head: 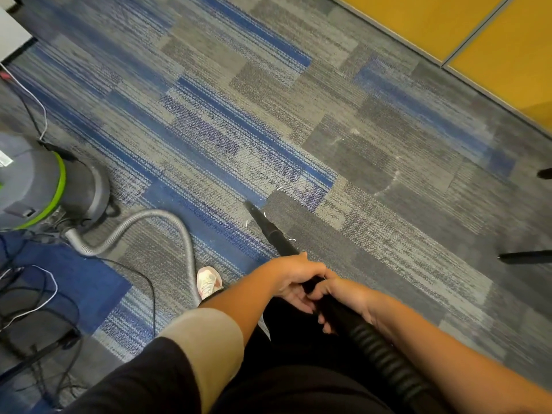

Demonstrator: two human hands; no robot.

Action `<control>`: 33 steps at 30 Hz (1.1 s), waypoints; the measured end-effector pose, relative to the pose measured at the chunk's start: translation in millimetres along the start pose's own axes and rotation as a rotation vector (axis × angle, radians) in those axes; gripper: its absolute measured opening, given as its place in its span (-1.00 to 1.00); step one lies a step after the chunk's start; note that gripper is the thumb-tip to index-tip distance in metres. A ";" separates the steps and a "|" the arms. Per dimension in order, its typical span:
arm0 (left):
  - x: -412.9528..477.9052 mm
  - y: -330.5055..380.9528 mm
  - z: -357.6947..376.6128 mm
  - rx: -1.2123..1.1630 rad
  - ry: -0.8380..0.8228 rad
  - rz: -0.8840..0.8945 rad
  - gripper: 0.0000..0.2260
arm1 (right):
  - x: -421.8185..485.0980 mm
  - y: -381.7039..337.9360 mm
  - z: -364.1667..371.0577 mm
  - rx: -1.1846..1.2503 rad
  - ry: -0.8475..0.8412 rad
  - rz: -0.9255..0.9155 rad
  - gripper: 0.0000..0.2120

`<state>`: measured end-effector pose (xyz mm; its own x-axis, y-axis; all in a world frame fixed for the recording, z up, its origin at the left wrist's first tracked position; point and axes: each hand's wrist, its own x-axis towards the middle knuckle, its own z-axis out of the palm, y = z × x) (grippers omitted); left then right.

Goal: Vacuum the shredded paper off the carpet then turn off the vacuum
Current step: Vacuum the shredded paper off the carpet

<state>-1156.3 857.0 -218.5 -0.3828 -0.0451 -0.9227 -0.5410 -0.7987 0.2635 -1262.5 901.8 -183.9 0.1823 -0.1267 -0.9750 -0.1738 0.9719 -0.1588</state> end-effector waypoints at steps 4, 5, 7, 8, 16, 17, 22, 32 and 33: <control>-2.1 2.7 0.4 -0.007 -0.027 0.001 -0.46 | -6.4 -2.1 -2.1 -0.032 -0.007 0.005 -0.82; -4.5 2.7 0.8 -0.009 -0.039 0.005 -0.55 | -7.2 -1.3 -2.2 -0.042 -0.011 0.019 -0.86; -8.7 1.7 2.4 -0.004 -0.060 -0.006 -0.74 | -10.1 0.2 -1.9 -0.061 -0.027 0.061 -0.98; -9.9 0.4 3.8 -0.002 -0.073 -0.019 -0.82 | -10.6 1.8 -2.9 -0.070 -0.030 0.074 -0.95; -16.7 4.8 4.8 -0.019 -0.100 -0.038 -0.82 | -17.3 -5.8 -6.1 -0.085 -0.048 0.080 -0.91; -18.5 7.0 4.8 -0.030 -0.090 -0.028 -0.84 | -18.0 -9.5 -7.4 -0.084 -0.048 0.084 -0.89; -15.7 8.5 -16.2 0.002 0.001 0.050 -0.73 | -15.3 -37.3 -10.8 -0.099 -0.054 0.037 -0.67; 0.4 6.7 -28.3 0.949 0.364 0.380 -0.52 | -11.6 -56.3 -8.9 -0.109 -0.047 0.043 -0.51; 2.3 4.8 -26.9 0.959 0.353 0.384 -0.51 | -11.5 -55.0 -9.7 -0.110 -0.048 0.058 -0.52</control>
<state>-1139.6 837.0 -227.0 -0.4975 -0.4832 -0.7204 -0.8486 0.0986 0.5198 -1264.4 847.9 -165.5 0.2146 -0.0583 -0.9750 -0.2905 0.9492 -0.1207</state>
